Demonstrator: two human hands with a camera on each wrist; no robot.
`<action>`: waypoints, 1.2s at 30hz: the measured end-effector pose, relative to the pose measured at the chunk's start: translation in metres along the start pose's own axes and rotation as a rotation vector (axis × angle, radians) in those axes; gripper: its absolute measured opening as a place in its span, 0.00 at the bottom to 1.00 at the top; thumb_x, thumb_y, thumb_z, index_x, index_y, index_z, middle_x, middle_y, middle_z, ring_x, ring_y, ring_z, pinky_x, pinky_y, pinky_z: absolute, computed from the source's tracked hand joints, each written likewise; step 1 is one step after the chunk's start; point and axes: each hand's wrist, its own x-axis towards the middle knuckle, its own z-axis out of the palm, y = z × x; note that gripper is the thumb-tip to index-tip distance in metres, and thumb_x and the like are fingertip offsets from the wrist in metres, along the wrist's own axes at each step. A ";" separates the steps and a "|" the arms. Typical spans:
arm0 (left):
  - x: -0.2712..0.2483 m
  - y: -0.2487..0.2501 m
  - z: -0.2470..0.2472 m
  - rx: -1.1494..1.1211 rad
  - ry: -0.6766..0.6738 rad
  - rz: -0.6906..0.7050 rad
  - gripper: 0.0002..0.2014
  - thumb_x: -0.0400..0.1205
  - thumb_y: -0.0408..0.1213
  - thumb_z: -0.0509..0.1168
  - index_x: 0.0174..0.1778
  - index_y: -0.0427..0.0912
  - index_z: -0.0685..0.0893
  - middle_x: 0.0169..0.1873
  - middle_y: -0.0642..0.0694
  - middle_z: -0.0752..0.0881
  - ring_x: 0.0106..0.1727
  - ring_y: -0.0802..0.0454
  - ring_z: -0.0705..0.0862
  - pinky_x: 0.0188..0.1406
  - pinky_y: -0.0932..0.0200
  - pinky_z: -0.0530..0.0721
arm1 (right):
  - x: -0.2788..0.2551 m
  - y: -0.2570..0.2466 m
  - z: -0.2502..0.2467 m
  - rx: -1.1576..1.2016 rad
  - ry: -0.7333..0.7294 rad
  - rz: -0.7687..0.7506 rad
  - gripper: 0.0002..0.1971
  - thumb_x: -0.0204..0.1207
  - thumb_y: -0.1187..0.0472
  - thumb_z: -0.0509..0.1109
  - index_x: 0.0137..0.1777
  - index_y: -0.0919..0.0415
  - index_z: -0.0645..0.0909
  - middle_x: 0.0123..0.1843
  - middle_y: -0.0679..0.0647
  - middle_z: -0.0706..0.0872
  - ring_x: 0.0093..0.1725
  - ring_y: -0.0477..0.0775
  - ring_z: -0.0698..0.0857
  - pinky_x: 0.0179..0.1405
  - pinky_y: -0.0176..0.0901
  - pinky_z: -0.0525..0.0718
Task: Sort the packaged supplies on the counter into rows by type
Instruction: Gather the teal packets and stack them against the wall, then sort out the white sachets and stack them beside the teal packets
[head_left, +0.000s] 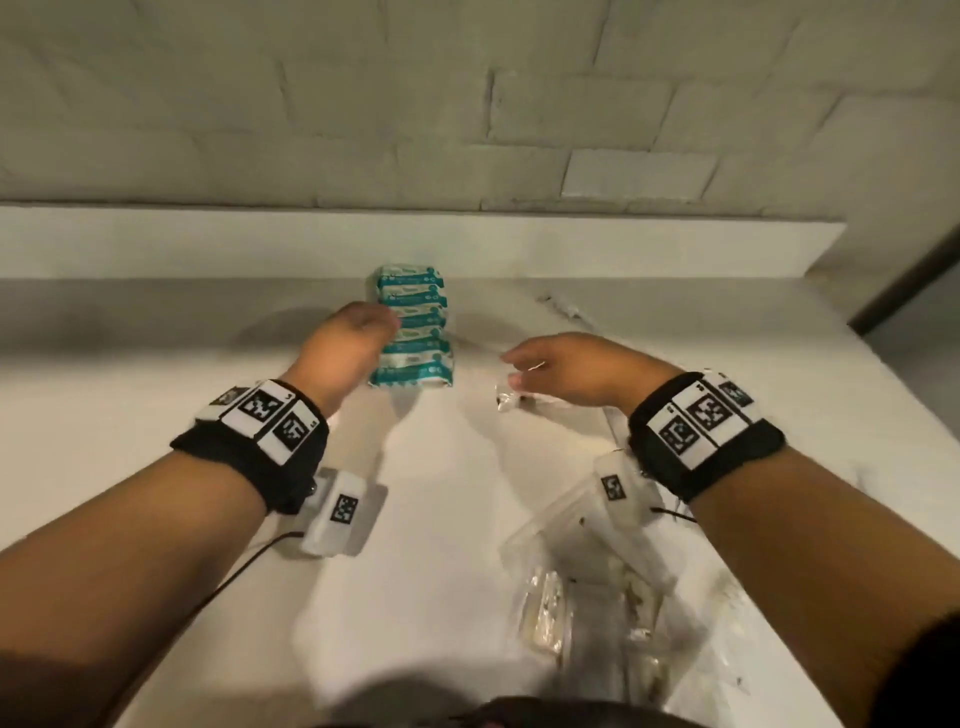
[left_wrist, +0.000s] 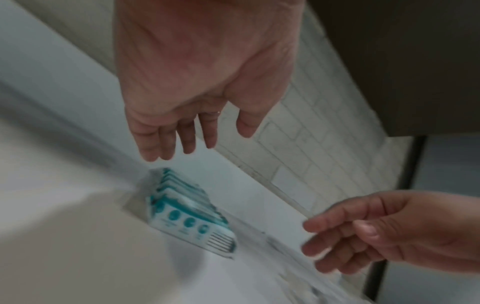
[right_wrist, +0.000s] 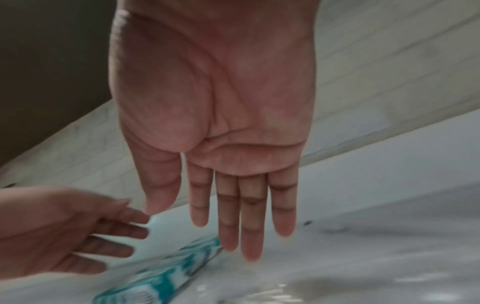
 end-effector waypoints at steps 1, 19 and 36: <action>-0.007 0.001 0.005 0.019 -0.013 0.018 0.17 0.85 0.44 0.63 0.68 0.43 0.80 0.63 0.47 0.84 0.53 0.57 0.84 0.54 0.65 0.79 | -0.014 0.012 -0.004 0.007 0.031 0.038 0.22 0.80 0.47 0.66 0.73 0.47 0.76 0.73 0.46 0.79 0.69 0.47 0.79 0.69 0.38 0.71; -0.137 -0.005 0.089 1.175 -0.599 0.343 0.25 0.82 0.57 0.60 0.74 0.54 0.74 0.75 0.48 0.70 0.75 0.47 0.69 0.76 0.49 0.68 | -0.202 0.110 0.073 -0.360 -0.076 0.203 0.30 0.77 0.46 0.69 0.78 0.35 0.66 0.84 0.35 0.56 0.81 0.45 0.61 0.79 0.44 0.64; -0.196 0.002 0.166 1.167 -0.309 0.132 0.33 0.70 0.63 0.69 0.65 0.49 0.72 0.61 0.49 0.77 0.60 0.48 0.78 0.54 0.52 0.80 | -0.117 0.091 0.056 -0.235 0.020 0.161 0.19 0.77 0.56 0.70 0.65 0.63 0.77 0.61 0.58 0.84 0.58 0.59 0.84 0.56 0.49 0.84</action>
